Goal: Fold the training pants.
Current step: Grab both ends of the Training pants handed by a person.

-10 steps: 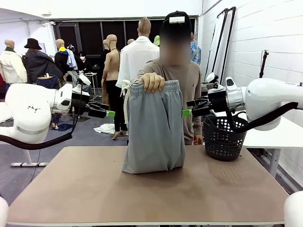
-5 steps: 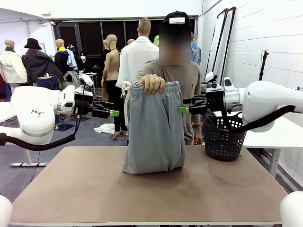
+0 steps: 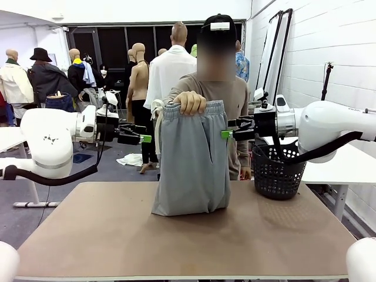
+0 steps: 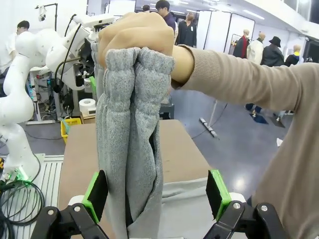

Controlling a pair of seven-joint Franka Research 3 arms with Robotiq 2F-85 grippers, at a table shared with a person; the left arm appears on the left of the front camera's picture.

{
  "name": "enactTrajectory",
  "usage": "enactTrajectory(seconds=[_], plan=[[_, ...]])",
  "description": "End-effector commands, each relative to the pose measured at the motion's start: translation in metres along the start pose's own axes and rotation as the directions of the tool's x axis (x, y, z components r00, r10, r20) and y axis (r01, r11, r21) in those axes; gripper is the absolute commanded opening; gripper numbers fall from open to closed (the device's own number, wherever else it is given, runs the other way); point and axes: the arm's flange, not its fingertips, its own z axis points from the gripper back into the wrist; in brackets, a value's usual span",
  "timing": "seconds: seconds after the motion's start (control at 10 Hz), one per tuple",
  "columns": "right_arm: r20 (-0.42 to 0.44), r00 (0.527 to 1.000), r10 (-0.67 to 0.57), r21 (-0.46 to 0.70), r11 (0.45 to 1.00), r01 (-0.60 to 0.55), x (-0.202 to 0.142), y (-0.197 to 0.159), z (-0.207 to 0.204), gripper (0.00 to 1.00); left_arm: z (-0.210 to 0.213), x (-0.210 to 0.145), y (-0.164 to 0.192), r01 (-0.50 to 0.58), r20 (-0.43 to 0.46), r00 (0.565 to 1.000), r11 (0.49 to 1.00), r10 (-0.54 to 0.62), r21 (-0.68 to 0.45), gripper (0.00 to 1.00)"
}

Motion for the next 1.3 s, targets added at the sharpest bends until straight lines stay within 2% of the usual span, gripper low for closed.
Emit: enactTrajectory(seconds=[0.0,0.5,0.7,0.9,1.2], plan=[[0.015,1.000,-0.010,0.011,1.000,0.010,0.002,-0.004,-0.008,1.00,-0.008,0.006,0.005,-0.001,-0.003,1.000,1.000,0.001,-0.022,1.00],[0.014,1.000,-0.013,0.047,0.999,0.012,0.006,-0.003,-0.015,1.00,-0.017,0.008,-0.002,0.011,0.016,1.000,1.000,-0.011,-0.015,1.00],[0.009,1.000,-0.009,0.056,0.998,0.009,0.006,-0.003,-0.017,1.00,-0.026,0.008,-0.003,0.022,0.056,0.998,0.998,-0.019,-0.064,1.00],[-0.001,1.000,-0.014,0.060,0.998,0.014,0.005,-0.003,-0.020,1.00,-0.034,0.012,-0.012,0.010,0.047,0.999,0.991,-0.004,-0.133,1.00],[-0.006,1.000,-0.014,0.067,0.998,0.015,0.007,-0.003,-0.024,1.00,-0.041,0.015,-0.015,0.017,0.056,0.998,0.988,-0.008,-0.152,1.00]])
